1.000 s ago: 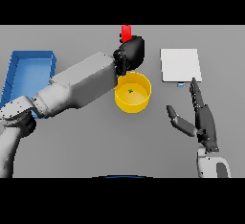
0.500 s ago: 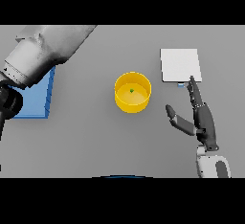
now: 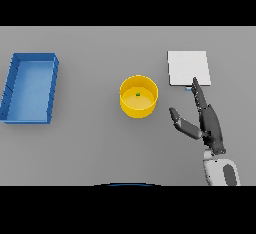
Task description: Pick up the red beaker and tilt it to pour out 1 green nut into yellow bowl. Pick up the yellow bowl and place it on the metallic measuring scale.
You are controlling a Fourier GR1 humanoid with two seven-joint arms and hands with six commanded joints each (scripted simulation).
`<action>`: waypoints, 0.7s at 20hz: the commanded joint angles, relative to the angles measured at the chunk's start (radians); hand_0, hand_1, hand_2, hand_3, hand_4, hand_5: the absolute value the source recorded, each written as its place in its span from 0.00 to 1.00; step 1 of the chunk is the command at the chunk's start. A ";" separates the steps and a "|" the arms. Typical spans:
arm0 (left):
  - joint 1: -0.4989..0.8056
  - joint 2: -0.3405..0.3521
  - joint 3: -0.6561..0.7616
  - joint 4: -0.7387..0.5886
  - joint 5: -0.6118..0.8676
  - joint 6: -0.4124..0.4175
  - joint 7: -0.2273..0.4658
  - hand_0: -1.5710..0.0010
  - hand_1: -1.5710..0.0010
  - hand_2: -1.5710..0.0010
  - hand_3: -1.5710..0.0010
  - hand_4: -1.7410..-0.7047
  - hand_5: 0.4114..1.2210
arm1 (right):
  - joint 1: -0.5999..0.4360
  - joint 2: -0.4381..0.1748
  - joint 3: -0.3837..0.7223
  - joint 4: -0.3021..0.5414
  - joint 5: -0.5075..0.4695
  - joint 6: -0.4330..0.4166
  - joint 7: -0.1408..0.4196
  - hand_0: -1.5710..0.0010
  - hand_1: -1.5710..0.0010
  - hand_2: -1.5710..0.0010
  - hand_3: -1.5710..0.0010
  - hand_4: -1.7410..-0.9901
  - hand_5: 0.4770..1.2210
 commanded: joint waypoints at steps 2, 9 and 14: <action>0.100 0.002 0.050 -0.018 0.057 0.070 0.110 0.00 0.00 0.00 0.01 0.00 1.00 | 0.001 -0.002 0.004 0.003 0.004 0.002 -0.013 1.00 1.00 1.00 1.00 0.81 0.19; 0.452 -0.014 0.208 -0.278 0.276 0.239 0.341 0.00 0.00 0.00 0.00 0.00 1.00 | 0.000 -0.019 -0.006 0.014 -0.018 0.025 -0.018 1.00 1.00 1.00 1.00 0.82 0.24; 0.761 -0.069 0.232 -0.559 0.370 0.299 0.377 0.00 0.00 0.00 0.00 0.00 1.00 | 0.013 -0.021 -0.002 0.006 -0.009 0.020 -0.039 1.00 1.00 1.00 1.00 0.78 0.27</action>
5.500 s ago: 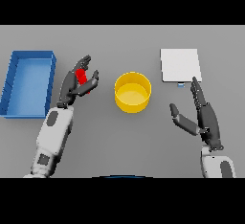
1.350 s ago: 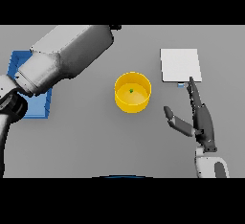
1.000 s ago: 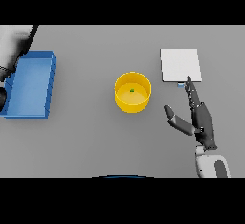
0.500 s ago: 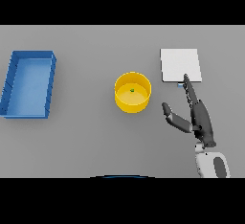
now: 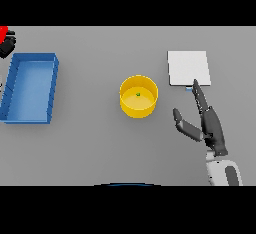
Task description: Pick up the red beaker and tilt it to pour out 1 green nut into yellow bowl. Pick up the yellow bowl and place it on the metallic measuring scale.
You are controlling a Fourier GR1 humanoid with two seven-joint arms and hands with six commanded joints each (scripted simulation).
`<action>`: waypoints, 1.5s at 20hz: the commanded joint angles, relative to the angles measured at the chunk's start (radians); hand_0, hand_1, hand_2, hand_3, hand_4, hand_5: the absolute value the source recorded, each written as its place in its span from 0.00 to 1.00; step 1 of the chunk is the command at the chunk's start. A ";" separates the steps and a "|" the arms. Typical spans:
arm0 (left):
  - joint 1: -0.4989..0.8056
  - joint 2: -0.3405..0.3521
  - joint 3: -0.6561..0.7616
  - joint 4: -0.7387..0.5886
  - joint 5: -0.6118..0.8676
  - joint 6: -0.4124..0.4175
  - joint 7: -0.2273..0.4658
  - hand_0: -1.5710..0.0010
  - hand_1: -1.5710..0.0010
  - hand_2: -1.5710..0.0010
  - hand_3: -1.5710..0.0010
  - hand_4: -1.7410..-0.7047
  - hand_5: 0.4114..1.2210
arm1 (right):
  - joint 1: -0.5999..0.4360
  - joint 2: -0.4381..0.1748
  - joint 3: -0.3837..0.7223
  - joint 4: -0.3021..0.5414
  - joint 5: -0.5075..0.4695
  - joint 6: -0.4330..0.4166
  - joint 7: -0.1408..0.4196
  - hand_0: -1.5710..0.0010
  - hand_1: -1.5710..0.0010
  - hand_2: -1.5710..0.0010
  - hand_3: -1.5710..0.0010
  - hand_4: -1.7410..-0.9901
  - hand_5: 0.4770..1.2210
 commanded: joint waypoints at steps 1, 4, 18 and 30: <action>0.042 -0.011 0.001 -0.041 0.007 0.012 0.021 0.00 0.00 0.00 0.00 0.00 1.00 | -0.008 0.000 0.004 -0.006 0.002 0.002 0.011 1.00 1.00 1.00 1.00 0.77 0.27; 0.136 -0.034 0.002 -0.157 0.029 0.029 0.065 0.00 0.00 0.00 0.00 0.00 0.85 | -0.005 -0.009 -0.002 -0.003 -0.007 0.011 0.016 1.00 1.00 1.00 1.00 0.76 0.27; 0.250 0.009 -0.041 -0.320 0.127 -0.226 0.174 0.84 0.86 0.86 0.86 0.88 0.27 | 0.010 0.001 0.009 0.008 0.016 -0.004 -0.003 1.00 1.00 1.00 1.00 0.78 0.25; 0.256 -0.037 -0.037 -0.358 0.131 -0.155 0.064 0.99 0.99 0.99 0.99 0.91 0.31 | -0.165 -0.169 0.110 0.046 0.244 0.079 0.092 1.00 1.00 1.00 1.00 0.82 0.23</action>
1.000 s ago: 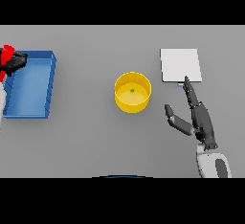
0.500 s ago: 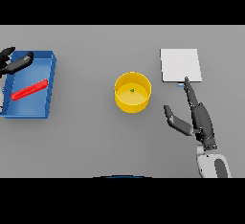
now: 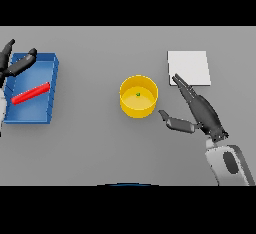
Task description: Pick up the red beaker and tilt it to pour out 1 green nut into yellow bowl. Pick up the yellow bowl and place it on the metallic measuring scale.
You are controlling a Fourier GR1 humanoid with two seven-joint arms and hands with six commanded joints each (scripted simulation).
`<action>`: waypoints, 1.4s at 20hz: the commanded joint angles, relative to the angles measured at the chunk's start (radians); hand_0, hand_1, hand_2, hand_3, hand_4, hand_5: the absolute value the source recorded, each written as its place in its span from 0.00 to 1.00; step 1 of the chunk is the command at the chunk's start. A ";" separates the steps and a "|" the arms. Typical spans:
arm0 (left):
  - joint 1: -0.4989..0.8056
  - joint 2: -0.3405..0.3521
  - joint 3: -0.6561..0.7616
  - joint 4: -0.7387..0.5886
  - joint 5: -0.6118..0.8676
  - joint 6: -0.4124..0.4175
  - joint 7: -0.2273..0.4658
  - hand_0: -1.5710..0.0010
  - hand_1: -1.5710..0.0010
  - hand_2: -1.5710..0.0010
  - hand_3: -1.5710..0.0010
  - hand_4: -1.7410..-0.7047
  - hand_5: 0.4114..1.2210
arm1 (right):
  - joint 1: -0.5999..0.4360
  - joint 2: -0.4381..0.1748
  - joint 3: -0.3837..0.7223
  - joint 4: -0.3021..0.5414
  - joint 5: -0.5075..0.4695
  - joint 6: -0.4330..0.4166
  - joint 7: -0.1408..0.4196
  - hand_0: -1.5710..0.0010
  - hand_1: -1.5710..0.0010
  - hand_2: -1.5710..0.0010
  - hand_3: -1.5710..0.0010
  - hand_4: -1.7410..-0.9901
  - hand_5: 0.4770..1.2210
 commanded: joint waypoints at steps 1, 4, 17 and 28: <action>0.008 -0.003 -0.002 -0.019 0.004 -0.002 0.007 0.99 0.99 0.99 0.99 0.91 0.32 | -0.031 -0.021 0.024 0.010 0.038 0.020 0.017 1.00 1.00 1.00 1.00 0.82 0.22; 0.013 -0.008 -0.002 -0.019 0.005 0.000 0.015 1.00 1.00 1.00 1.00 0.90 0.34 | -0.124 -0.095 0.102 0.049 0.168 0.064 -0.008 1.00 1.00 1.00 1.00 0.80 0.20; 0.013 0.004 0.008 -0.014 0.013 -0.018 0.019 1.00 1.00 1.00 1.00 0.90 0.35 | -0.450 -0.156 0.351 0.304 0.385 0.253 -0.166 1.00 1.00 1.00 1.00 0.78 0.23; 0.018 0.010 0.005 -0.003 0.006 -0.025 -0.005 1.00 1.00 1.00 1.00 0.91 0.36 | -0.604 -0.092 0.456 0.516 0.450 0.345 -0.169 1.00 1.00 1.00 0.99 0.74 0.28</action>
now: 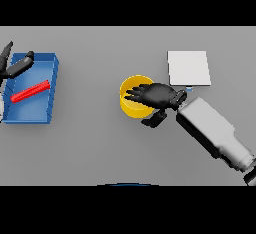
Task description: Pick up the red beaker and tilt it to pour out 1 green nut into yellow bowl. Pick up the yellow bowl and place it on the metallic measuring scale.
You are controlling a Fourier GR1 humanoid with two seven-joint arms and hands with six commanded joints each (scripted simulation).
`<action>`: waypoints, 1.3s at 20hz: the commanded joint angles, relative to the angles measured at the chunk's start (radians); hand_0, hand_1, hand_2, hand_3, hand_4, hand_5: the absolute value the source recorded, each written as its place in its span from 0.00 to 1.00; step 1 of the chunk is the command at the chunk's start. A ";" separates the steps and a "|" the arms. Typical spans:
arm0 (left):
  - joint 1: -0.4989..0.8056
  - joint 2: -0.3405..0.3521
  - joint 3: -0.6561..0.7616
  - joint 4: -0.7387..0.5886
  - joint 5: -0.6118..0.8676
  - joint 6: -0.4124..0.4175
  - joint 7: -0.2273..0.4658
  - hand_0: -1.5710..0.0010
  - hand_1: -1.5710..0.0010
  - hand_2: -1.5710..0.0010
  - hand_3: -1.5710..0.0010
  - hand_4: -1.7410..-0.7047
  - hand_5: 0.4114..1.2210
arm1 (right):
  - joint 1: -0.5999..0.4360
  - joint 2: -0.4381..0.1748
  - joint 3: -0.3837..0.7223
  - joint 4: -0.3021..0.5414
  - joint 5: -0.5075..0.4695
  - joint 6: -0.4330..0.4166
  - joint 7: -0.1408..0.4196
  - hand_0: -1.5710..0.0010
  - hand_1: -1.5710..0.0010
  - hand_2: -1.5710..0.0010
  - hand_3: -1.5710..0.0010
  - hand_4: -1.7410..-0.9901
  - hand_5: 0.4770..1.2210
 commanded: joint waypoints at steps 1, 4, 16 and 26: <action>0.004 0.000 -0.003 -0.003 -0.003 0.000 -0.001 1.00 1.00 1.00 1.00 0.92 0.37 | -0.004 0.014 0.004 0.020 0.003 0.002 0.015 1.00 1.00 1.00 0.99 0.74 0.29; -0.021 0.002 -0.001 0.029 -0.010 0.002 0.007 1.00 1.00 1.00 1.00 0.92 0.37 | -0.004 0.023 0.006 0.037 0.004 -0.001 0.020 1.00 0.99 0.98 0.95 0.68 0.39; -0.017 0.011 -0.004 0.019 -0.006 -0.014 -0.010 1.00 1.00 1.00 1.00 0.92 0.37 | 0.001 -0.001 0.010 -0.013 -0.028 0.053 0.017 0.10 0.10 0.16 0.28 0.07 0.95; -0.004 0.005 -0.006 -0.006 -0.001 -0.009 -0.020 1.00 1.00 1.00 1.00 0.93 0.36 | -0.032 -0.076 -0.059 -0.151 -0.090 0.159 0.066 0.01 0.01 0.05 0.27 0.01 0.99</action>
